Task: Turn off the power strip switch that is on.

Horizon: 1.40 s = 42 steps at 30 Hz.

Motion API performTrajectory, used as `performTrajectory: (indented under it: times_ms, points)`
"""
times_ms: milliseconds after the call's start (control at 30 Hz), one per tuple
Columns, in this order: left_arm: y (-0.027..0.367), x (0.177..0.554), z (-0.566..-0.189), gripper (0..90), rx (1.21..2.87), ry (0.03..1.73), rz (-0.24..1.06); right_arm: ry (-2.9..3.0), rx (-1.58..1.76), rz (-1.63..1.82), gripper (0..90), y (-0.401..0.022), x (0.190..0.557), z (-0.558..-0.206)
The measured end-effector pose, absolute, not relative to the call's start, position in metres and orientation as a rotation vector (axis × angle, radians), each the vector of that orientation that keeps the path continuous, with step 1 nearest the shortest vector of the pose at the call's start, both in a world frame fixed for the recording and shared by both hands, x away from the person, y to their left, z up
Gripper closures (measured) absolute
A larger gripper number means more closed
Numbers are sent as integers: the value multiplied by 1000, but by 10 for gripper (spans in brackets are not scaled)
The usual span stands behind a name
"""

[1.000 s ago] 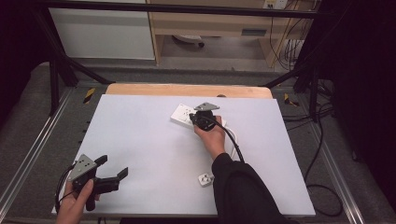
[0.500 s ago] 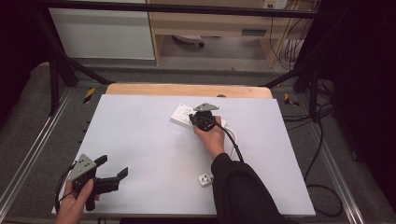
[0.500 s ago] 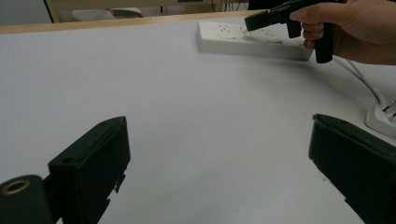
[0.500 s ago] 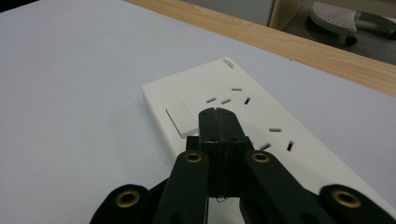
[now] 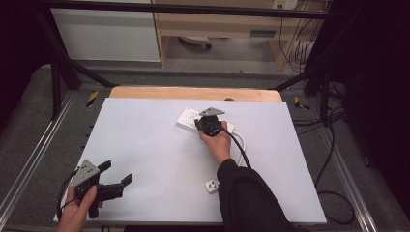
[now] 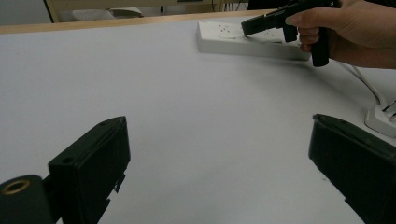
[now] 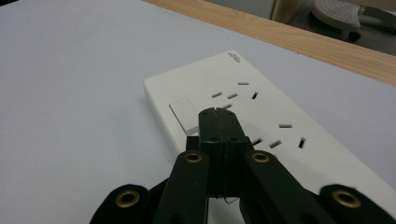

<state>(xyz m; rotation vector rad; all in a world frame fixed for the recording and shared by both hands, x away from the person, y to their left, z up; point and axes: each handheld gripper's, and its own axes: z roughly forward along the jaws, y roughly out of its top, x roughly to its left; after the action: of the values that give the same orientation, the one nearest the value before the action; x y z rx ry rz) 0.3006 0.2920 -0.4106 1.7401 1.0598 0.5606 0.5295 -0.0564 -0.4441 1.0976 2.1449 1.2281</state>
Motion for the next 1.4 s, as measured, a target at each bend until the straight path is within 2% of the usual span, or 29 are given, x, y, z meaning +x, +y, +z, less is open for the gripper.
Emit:
performTrajectory:
  times_ms: [1400]
  points:
    - [292,301,-410,54,1744,1057,559,2131,1112,1239,900,-58,529,-447]
